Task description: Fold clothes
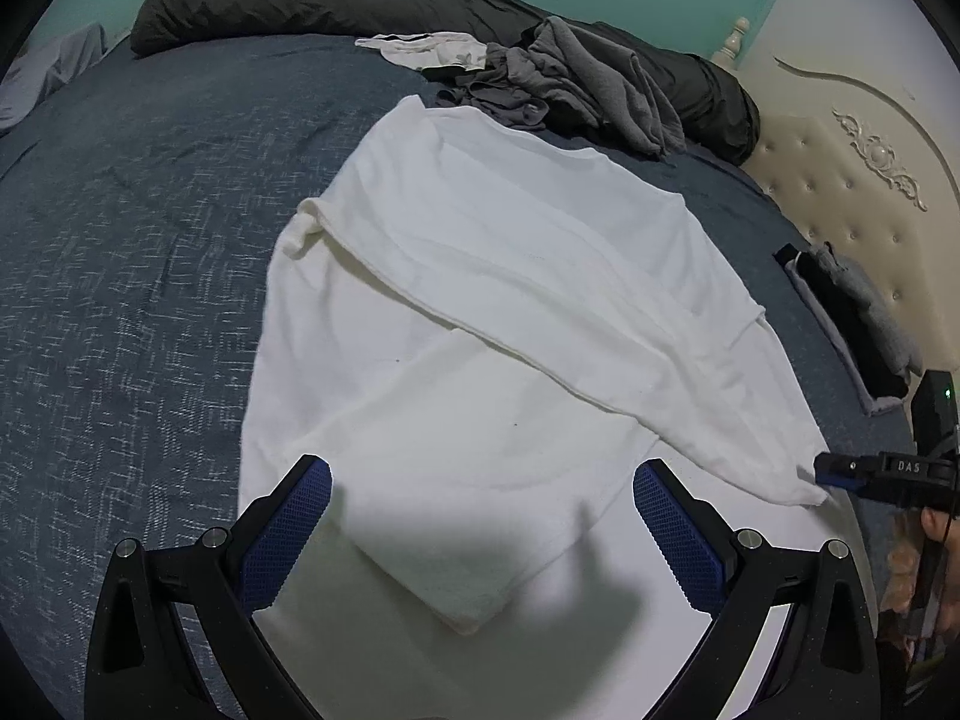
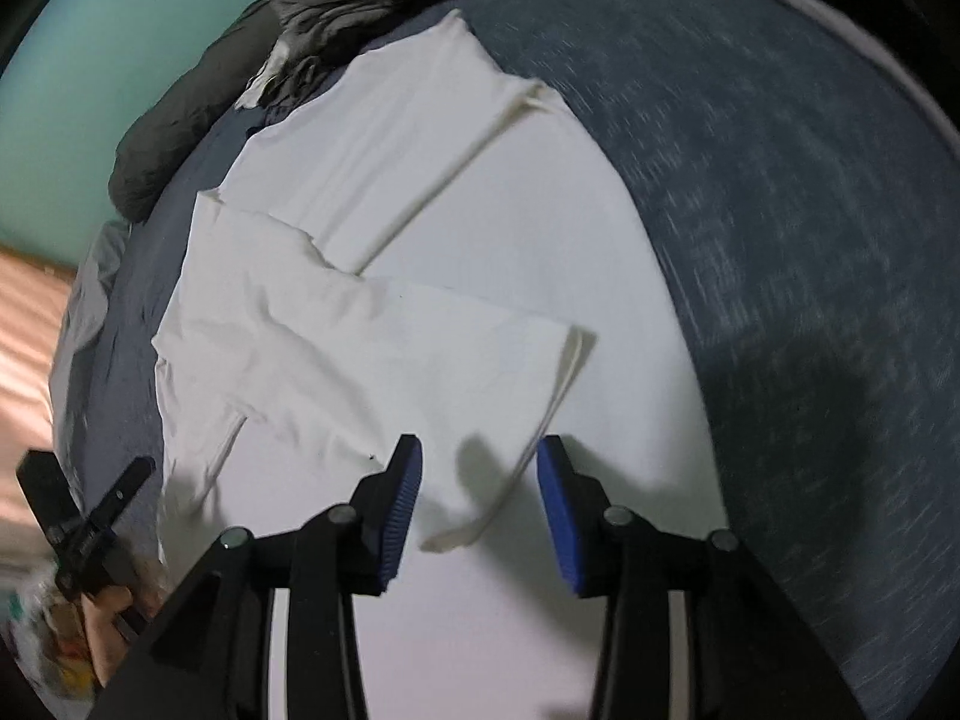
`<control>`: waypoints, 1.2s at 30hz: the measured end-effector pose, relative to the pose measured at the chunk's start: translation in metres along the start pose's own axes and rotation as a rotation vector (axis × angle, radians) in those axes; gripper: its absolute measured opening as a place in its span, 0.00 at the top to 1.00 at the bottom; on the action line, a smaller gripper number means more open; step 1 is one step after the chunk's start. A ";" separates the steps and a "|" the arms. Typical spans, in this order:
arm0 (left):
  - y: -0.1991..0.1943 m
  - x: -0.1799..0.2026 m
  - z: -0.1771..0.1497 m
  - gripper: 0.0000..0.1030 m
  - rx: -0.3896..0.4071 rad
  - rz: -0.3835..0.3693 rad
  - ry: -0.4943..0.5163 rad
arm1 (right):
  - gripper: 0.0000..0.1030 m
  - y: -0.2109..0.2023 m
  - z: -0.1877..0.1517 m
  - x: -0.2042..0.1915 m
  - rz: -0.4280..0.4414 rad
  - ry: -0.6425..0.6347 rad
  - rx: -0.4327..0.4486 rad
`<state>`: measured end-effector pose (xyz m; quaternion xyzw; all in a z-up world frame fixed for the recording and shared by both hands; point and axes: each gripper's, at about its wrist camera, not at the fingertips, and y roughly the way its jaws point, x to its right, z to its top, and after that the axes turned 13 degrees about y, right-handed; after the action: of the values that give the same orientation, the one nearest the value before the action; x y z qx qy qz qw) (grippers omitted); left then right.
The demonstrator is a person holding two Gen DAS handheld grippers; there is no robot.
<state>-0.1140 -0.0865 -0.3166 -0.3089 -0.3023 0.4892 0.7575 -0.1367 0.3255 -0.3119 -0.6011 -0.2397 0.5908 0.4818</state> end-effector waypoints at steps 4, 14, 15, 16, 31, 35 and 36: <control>-0.004 -0.004 -0.001 0.00 0.004 0.013 0.003 | 0.61 0.007 -0.004 0.002 0.019 0.035 -0.019; -0.012 -0.015 -0.004 0.00 0.011 0.018 -0.010 | 0.96 0.009 -0.018 0.001 0.041 0.050 -0.040; -0.013 -0.016 -0.004 0.00 0.012 0.018 -0.011 | 0.98 0.006 -0.018 0.001 0.049 0.053 -0.036; -0.015 -0.017 -0.005 0.00 0.014 0.018 -0.015 | 0.98 0.004 -0.018 0.002 0.057 0.055 -0.032; -0.023 -0.033 -0.007 0.00 0.021 0.021 -0.049 | 0.97 -0.007 -0.026 0.022 0.077 0.098 -0.012; -0.023 -0.037 -0.006 0.00 0.019 0.020 -0.054 | 0.95 -0.011 -0.030 0.021 0.090 0.124 -0.006; -0.024 -0.038 -0.005 0.00 0.019 0.021 -0.056 | 0.88 -0.012 -0.032 0.019 0.096 0.116 -0.003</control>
<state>-0.1095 -0.1303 -0.3078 -0.2910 -0.3154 0.5083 0.7466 -0.0996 0.3376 -0.3160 -0.6459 -0.1835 0.5769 0.4651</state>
